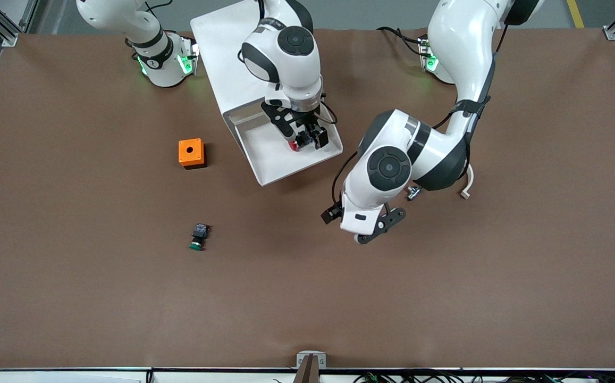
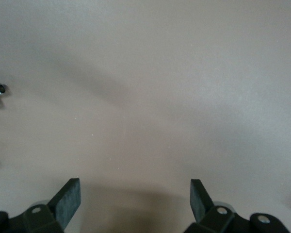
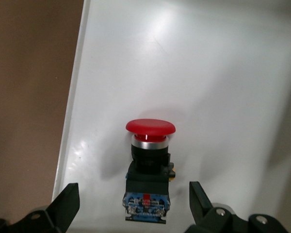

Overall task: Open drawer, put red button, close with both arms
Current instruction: 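Raise the right gripper away while the left gripper moves to the drawer front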

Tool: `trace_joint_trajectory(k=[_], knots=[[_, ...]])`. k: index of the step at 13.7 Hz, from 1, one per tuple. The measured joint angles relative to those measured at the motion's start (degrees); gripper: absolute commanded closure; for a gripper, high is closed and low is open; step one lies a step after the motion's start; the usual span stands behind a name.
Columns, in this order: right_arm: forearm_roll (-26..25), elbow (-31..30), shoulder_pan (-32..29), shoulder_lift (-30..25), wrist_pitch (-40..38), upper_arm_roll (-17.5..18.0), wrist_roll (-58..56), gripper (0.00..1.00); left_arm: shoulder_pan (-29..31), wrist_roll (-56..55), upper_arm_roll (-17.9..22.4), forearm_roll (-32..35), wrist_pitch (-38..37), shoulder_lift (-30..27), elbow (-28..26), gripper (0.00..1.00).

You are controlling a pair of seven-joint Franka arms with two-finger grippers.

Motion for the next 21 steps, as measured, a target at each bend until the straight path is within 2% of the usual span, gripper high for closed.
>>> trace_joint_trajectory(k=[3,9,15,21], knots=[[-0.1,2.0,-1.3,0.0,-3.8,-0.6,-4.0,0.00,-0.5,0.0,0.0,0.0,0.0,0.2,0.0,0.01],[-0.1,7.3,-8.6,-0.4,-16.1,-1.0,-19.1,0.00,-1.4,0.0,0.0,0.1,0.0,0.2,-0.1,0.01],[0.0,8.5,-19.3,-6.7,-28.5,-1.3,-40.0,0.00,-4.3,-3.7,0.0,5.4,0.4,1.3,-0.5,0.01],[0.0,8.4,-29.6,-11.9,-38.6,-1.4,-58.8,0.00,-10.3,-10.2,0.0,7.0,5.2,4.0,-0.6,0.01]])
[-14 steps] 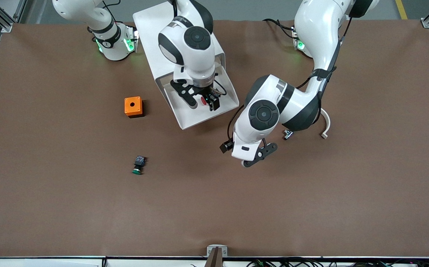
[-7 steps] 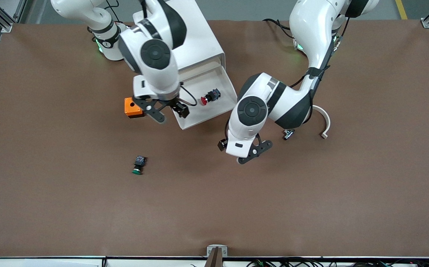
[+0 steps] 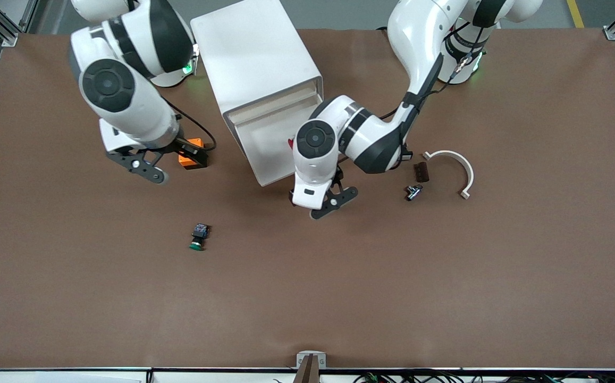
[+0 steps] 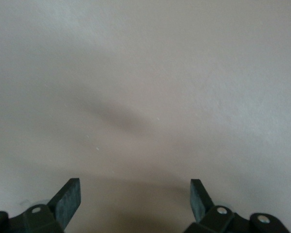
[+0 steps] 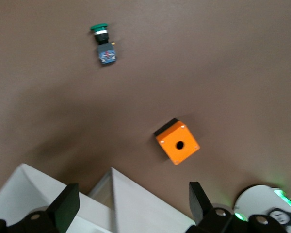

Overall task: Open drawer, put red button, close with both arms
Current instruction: 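Raise the right gripper away while the left gripper moves to the drawer front, then push the drawer shut with the left gripper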

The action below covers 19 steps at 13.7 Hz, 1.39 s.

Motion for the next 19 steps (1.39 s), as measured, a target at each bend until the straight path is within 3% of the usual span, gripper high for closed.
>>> trace_joint_trajectory(k=[8,14,19], knots=[[-0.8,0.1,-12.5,-4.3,-6.7,-0.1,-24.3,0.00,-4.6,-2.2,-0.2,-0.4,1.6,1.1,0.1,0.01],[-4.5,4.9,-20.1,-5.5,-12.7,-0.1,-40.4,0.00,-5.4,-2.2,-2.5,-4.5,1.5,1.1,-0.3,0.01],[-3.5,6.7,-24.4,-5.5,-11.2,-0.2,-51.0,0.00,-5.4,-2.2,-4.1,-11.4,1.5,1.1,-1.2,0.01]])
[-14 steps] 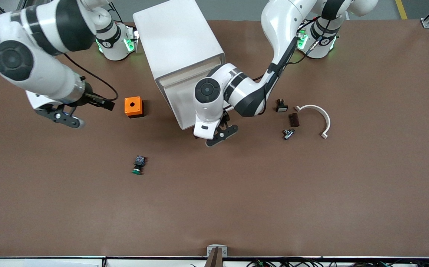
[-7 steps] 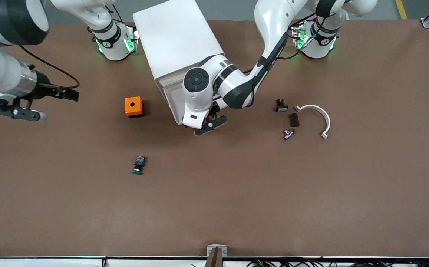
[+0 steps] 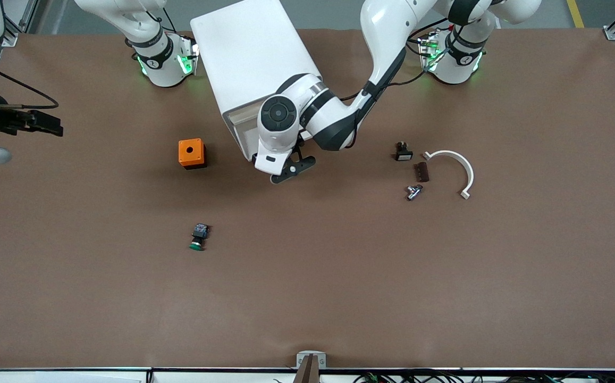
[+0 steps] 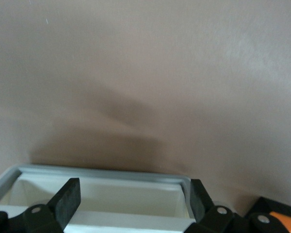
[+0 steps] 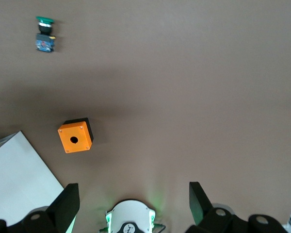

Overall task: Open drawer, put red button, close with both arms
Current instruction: 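Push the drawer shut with the left gripper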

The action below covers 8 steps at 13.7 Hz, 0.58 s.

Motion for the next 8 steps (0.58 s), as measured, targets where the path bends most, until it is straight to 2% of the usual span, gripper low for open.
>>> trace_joint_trajectory(k=[4,8], knots=[[4.5,0.1,-0.5,0.5,6.7,0.0,-0.8,0.00,0.0,0.0,-1.2,-6.9,0.0,0.0,-0.6,0.01],[5.0,0.0,-0.8,1.4,9.9,0.0,-1.0,0.00,0.0,0.0,-1.8,-13.4,-0.1,0.1,-1.8,0.01]])
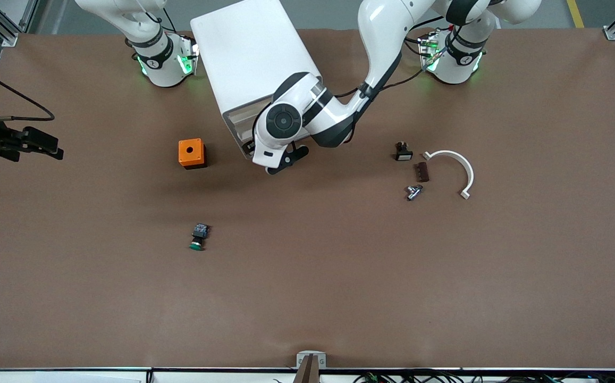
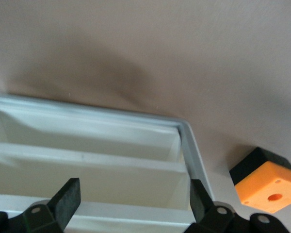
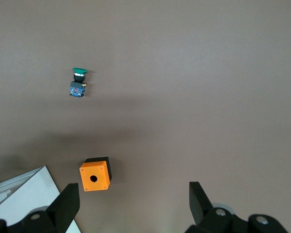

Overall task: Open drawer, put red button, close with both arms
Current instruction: 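Push the drawer shut with the left gripper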

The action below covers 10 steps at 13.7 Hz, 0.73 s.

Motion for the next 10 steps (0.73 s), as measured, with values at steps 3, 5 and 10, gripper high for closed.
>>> trace_joint_trajectory(k=[3,5,10], knots=[[0.0,0.0,0.0,0.0,0.2,0.0,0.0,0.00,0.1,0.0,-0.3,-2.8,0.0,0.0,-0.9,0.01],[0.0,0.0,0.0,0.0,0.2,0.0,0.0,0.00,0.4,0.0,-0.3,-3.6,0.0,0.0,-1.2,0.01],[0.0,0.0,-0.4,0.0,0.2,0.0,-1.1,0.00,0.5,0.1,-0.1,-3.7,0.5,0.0,-1.2,0.01]])
